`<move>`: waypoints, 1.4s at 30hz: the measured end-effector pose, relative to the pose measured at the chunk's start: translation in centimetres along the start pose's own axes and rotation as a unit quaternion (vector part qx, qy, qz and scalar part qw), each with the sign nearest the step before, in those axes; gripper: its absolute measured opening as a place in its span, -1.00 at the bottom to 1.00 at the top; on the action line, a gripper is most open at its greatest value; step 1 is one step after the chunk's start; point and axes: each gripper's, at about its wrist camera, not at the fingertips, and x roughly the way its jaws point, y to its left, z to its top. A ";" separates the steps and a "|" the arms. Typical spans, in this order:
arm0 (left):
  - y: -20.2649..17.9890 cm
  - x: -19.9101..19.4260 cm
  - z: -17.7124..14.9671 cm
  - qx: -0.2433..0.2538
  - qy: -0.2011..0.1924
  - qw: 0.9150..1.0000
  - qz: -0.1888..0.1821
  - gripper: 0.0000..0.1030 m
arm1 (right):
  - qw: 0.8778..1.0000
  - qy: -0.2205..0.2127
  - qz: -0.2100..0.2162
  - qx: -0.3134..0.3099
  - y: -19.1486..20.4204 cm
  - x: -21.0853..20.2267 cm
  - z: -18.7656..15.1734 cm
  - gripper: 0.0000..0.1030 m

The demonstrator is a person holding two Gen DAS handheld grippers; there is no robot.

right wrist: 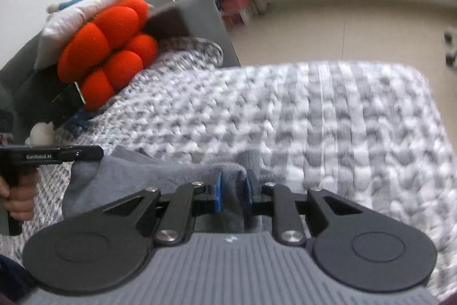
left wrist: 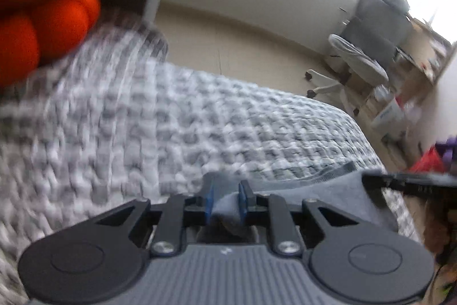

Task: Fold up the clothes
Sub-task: 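Lower the folded part onto the stack with both grippers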

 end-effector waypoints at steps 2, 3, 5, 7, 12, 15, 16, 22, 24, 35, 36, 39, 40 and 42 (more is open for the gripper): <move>0.7 -0.2 -0.2 -0.014 0.000 1.000 -0.014 -0.58 | 1.000 0.005 -0.001 0.006 -0.4 -0.1 -0.1 -0.30; 0.9 -0.6 -0.3 -0.020 -0.003 1.000 -0.022 -0.52 | 1.000 0.005 0.005 0.013 -0.8 -0.3 -0.1 -0.28; 1.2 -1.2 -0.5 -0.034 -0.007 0.999 -0.036 -0.43 | 0.999 0.000 0.020 0.031 -1.6 -1.1 -0.2 -0.28; 1.4 -1.6 -0.7 -0.040 -0.004 0.998 -0.045 -0.31 | 0.999 -0.006 0.031 0.043 -2.1 -1.7 -0.5 -0.26; 0.6 -2.5 -1.0 -0.028 -0.009 0.999 -0.043 -0.22 | 1.000 -0.003 0.022 0.022 -1.3 -1.6 -0.4 -0.26; -0.2 -1.8 -1.1 -0.010 -0.005 1.000 -0.015 -0.32 | 1.000 -0.005 0.012 0.006 -0.6 -1.2 -0.5 -0.27; -0.4 -1.5 -1.2 -0.004 -0.002 1.000 -0.006 -0.47 | 1.000 -0.004 0.008 0.005 -0.5 -1.0 -0.5 -0.31; -0.8 -2.0 -1.2 0.009 -0.014 1.000 0.013 -0.73 | 1.000 -0.024 0.000 -0.003 0.1 -1.2 -0.4 -0.67; -0.8 -2.8 -1.0 0.011 -0.028 0.999 0.011 -0.74 | 0.999 -0.038 0.002 -0.004 0.4 -1.8 -0.4 -0.69; -0.6 -1.2 0.2 0.010 -0.053 0.998 0.030 -0.75 | 0.997 -0.071 -0.022 -0.012 0.8 -0.8 0.6 -0.72; -0.4 -0.8 0.2 0.006 -0.046 0.998 0.036 -0.75 | 0.997 -0.064 -0.030 -0.012 0.7 -0.2 0.7 -0.72; 0.1 0.1 0.1 -0.002 -0.034 0.998 0.047 -0.75 | 0.998 -0.048 -0.043 -0.011 0.7 1.3 0.8 -0.72; 0.1 0.1 0.1 -0.001 -0.034 0.998 0.048 -0.75 | 0.998 -0.045 -0.046 -0.010 0.8 1.7 0.8 -0.72; 0.2 0.2 0.1 -0.001 -0.035 0.998 0.049 -0.75 | 0.998 -0.041 -0.050 -0.006 0.8 1.9 0.9 -0.72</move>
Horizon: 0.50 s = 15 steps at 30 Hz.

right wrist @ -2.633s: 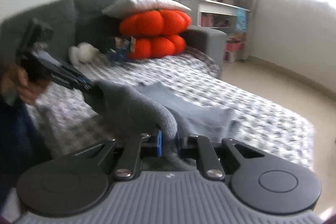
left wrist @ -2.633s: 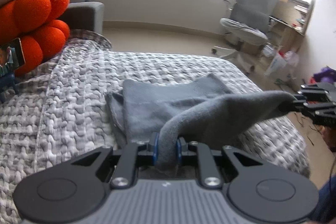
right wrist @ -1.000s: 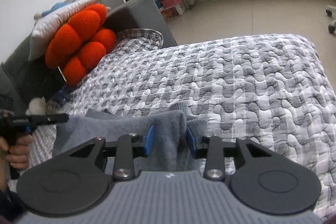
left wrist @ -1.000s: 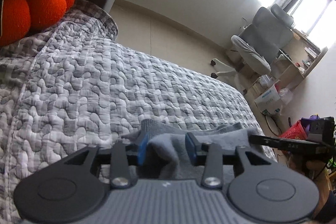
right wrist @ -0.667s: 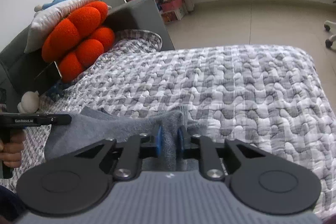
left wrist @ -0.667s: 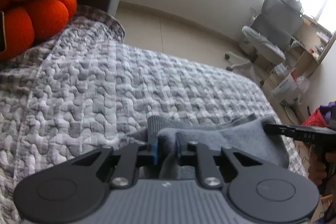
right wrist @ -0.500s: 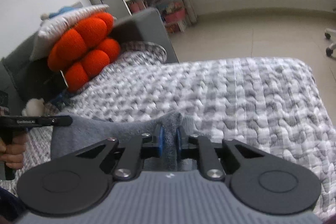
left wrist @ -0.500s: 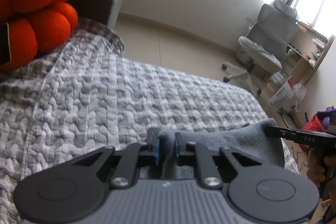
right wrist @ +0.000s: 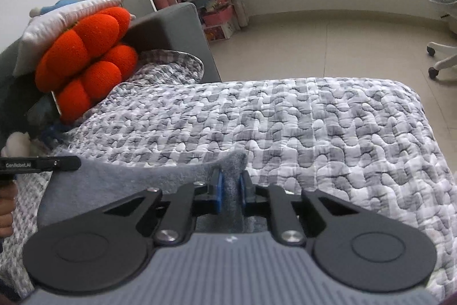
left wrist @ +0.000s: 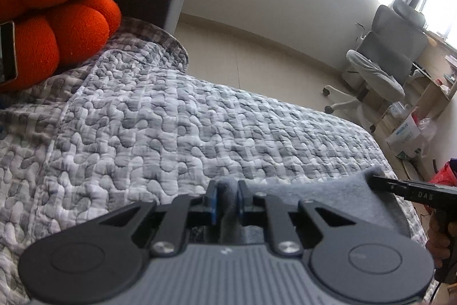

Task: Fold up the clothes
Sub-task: 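Lower the folded part onto the stack with both grippers, then open both grippers and release the fold onto the sweatshirt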

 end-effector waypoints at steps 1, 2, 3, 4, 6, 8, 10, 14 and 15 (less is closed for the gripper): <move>0.0 0.0 0.0 0.000 -0.001 1.000 0.000 -0.75 | 1.000 0.000 -0.002 0.002 0.0 0.0 0.1 -0.72; 0.0 -0.2 0.0 -0.001 -0.003 1.000 0.000 -0.75 | 1.000 -0.006 -0.002 0.003 0.1 -0.2 0.2 -0.72; 0.0 -0.3 0.1 0.000 -0.007 1.000 -0.001 -0.75 | 1.000 -0.018 0.001 0.002 0.3 -0.6 0.3 -0.72; 0.0 -0.5 0.2 0.000 -0.012 1.000 -0.003 -0.75 | 1.000 -0.031 0.005 0.001 0.5 -1.0 0.4 -0.72; 0.1 -0.6 0.3 0.001 -0.018 1.000 -0.002 -0.75 | 0.998 -0.054 0.013 -0.005 0.9 -1.7 0.6 -0.72; 0.3 -0.1 0.1 0.000 -0.008 1.000 0.006 -0.74 | 0.999 -0.044 0.005 0.001 0.5 -1.1 0.6 -0.72; 0.0 0.4 -0.2 0.011 -0.002 1.000 0.015 -0.74 | 1.000 -0.011 -0.013 0.007 0.1 0.2 0.3 -0.72; -0.4 0.8 -0.5 0.026 0.000 0.999 0.026 -0.73 | 1.000 0.003 -0.026 -0.007 0.5 1.0 0.0 -0.73; -0.3 0.8 -0.5 0.026 0.000 0.999 0.026 -0.72 | 1.000 0.003 -0.026 -0.007 0.6 1.0 0.0 -0.73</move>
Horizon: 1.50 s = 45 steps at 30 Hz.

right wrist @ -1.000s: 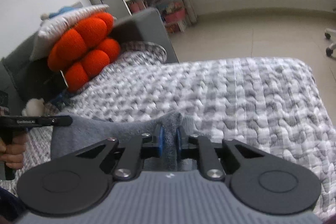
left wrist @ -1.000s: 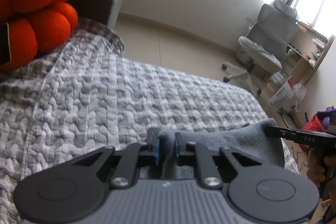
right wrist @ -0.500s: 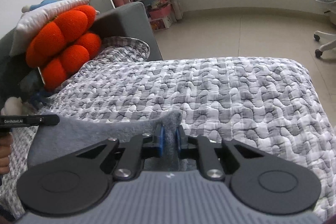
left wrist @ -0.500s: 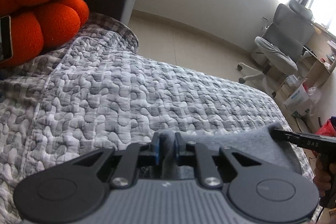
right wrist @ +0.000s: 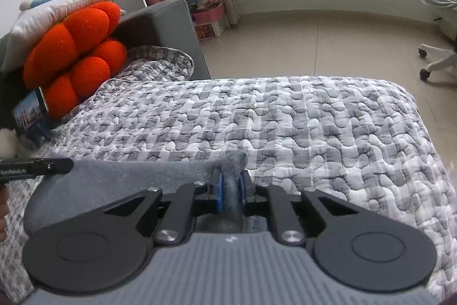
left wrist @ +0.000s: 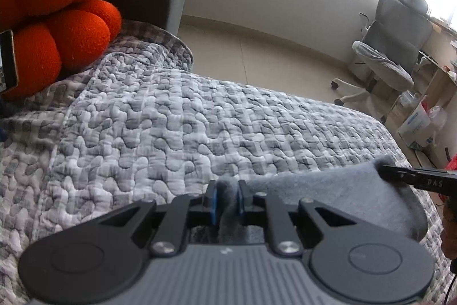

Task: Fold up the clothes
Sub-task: 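Open both grippers and release the fold onto the sweatshirt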

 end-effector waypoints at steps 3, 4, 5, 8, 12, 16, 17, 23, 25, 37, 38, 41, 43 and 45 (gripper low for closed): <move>-0.2 0.0 -0.1 0.013 -0.002 1.000 0.008 -0.62 | 1.000 0.005 0.002 0.003 -0.4 0.0 -0.1 -0.69; -0.3 0.0 -0.1 0.018 -0.002 1.000 0.012 -0.55 | 1.000 0.005 0.001 -0.001 -0.4 0.0 -0.2 -0.68; -0.3 -0.1 0.0 0.020 -0.003 1.000 0.014 -0.50 | 1.000 0.005 -0.001 -0.005 -0.4 -0.1 -0.2 -0.65; 0.0 -0.3 0.2 0.018 -0.006 1.000 0.013 -0.40 | 1.000 0.002 -0.012 -0.020 -0.1 -0.6 -0.3 -0.27; 0.9 -1.0 0.7 0.004 -0.019 1.000 0.022 -0.34 | 1.000 -0.003 -0.029 -0.007 -1.0 -1.6 -0.5 -0.06; 1.0 -1.5 0.8 -0.008 -0.025 0.999 0.025 -0.34 | 1.000 -0.007 -0.030 0.001 -1.5 -2.6 -0.7 -0.06; 0.9 -1.7 0.8 -0.009 -0.027 0.999 0.023 -0.34 | 1.000 -0.008 -0.028 0.002 -1.5 -2.8 -0.8 -0.06; -0.3 -1.6 0.5 -0.019 -0.027 0.999 0.013 -0.32 | 0.999 -0.007 0.000 0.036 -2.4 -3.8 -1.0 -0.07; -1.0 -1.0 0.1 -0.001 -0.017 0.999 0.027 -0.40 | 0.999 0.007 0.013 0.050 -2.5 -3.3 -1.1 -0.27; -1.9 -2.1 0.2 0.014 -0.073 0.997 0.019 -0.75 | 0.998 -0.019 0.009 0.056 -0.7 -5.6 -1.4 -0.79; -2.0 -1.9 0.2 0.016 -0.072 0.997 0.023 -0.75 | 0.998 -0.021 0.003 0.059 -0.6 -5.7 -1.5 -0.79; -1.8 -0.5 -0.2 0.019 -0.045 0.998 0.045 -0.75 | 0.999 -0.001 -0.031 0.038 0.1 -4.5 -2.0 -0.79; -1.6 0.1 -0.4 0.016 -0.029 0.998 0.053 -0.73 | 0.999 0.011 -0.040 0.018 0.7 -3.7 -2.2 -0.77; -1.5 0.0 -0.3 0.015 -0.028 0.998 0.059 -0.65 | 0.999 0.016 -0.044 0.006 1.1 -3.3 -2.2 -0.73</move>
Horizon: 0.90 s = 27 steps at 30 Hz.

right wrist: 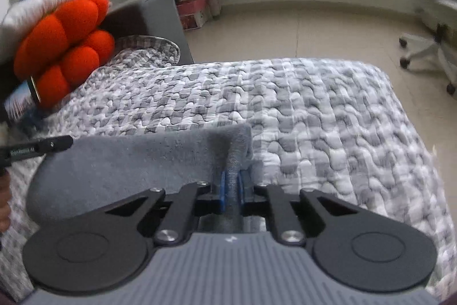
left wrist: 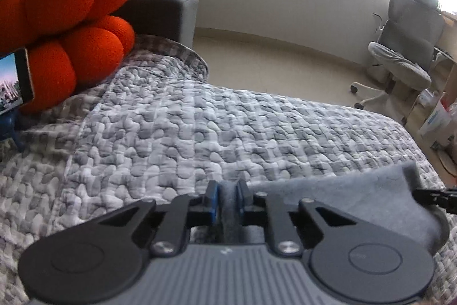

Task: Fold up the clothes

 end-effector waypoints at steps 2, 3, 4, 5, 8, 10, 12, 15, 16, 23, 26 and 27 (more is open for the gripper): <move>0.3 -0.3 0.2 -0.003 -0.004 1.000 -0.001 -0.62 | 1.000 0.005 0.007 0.010 -0.4 -0.1 0.2 -0.69; 0.5 -0.5 0.4 -0.008 -0.008 1.000 -0.001 -0.62 | 1.000 0.007 0.007 0.011 -0.6 -0.3 0.2 -0.66; 0.7 -0.7 0.6 -0.016 -0.013 1.000 -0.001 -0.61 | 1.000 0.009 0.005 0.010 -0.7 -0.4 0.2 -0.66; 0.9 -1.0 0.8 -0.024 -0.018 1.000 -0.001 -0.61 | 1.000 0.009 -0.004 0.004 -0.7 -0.6 0.2 -0.66; 1.6 -1.8 1.4 -0.047 -0.034 0.998 0.000 -0.61 | 1.000 0.010 -0.025 -0.016 -0.5 -1.0 -0.1 -0.65; 1.7 -2.6 1.7 -0.052 -0.047 0.998 0.003 -0.61 | 0.999 0.008 -0.032 -0.023 -0.3 -1.3 -0.3 -0.65; 1.5 -3.4 1.8 -0.050 -0.058 0.997 0.010 -0.58 | 0.998 -0.005 -0.052 -0.026 -0.1 -1.7 -0.3 -0.63; 0.5 -3.8 1.5 -0.033 -0.057 0.997 0.030 -0.55 | 0.992 -0.052 -0.109 -0.036 0.7 -2.5 -0.1 -0.59; 0.0 -3.8 1.2 -0.026 -0.053 0.998 0.037 -0.55 | 0.991 -0.068 -0.111 -0.033 1.0 -2.9 0.0 -0.57; -4.4 -5.4 -0.8 0.027 -0.068 0.997 0.032 -0.55 | 0.996 -0.092 -0.014 0.011 2.6 -3.6 -0.2 -0.46; -5.2 -5.1 -1.7 0.029 -0.051 0.998 0.027 -0.55 | 0.997 -0.074 0.013 0.005 4.1 -2.9 -0.2 -0.46; -5.5 -4.9 -2.0 0.030 -0.044 0.998 0.026 -0.55 | 0.998 -0.065 0.018 0.004 4.5 -2.7 -0.3 -0.45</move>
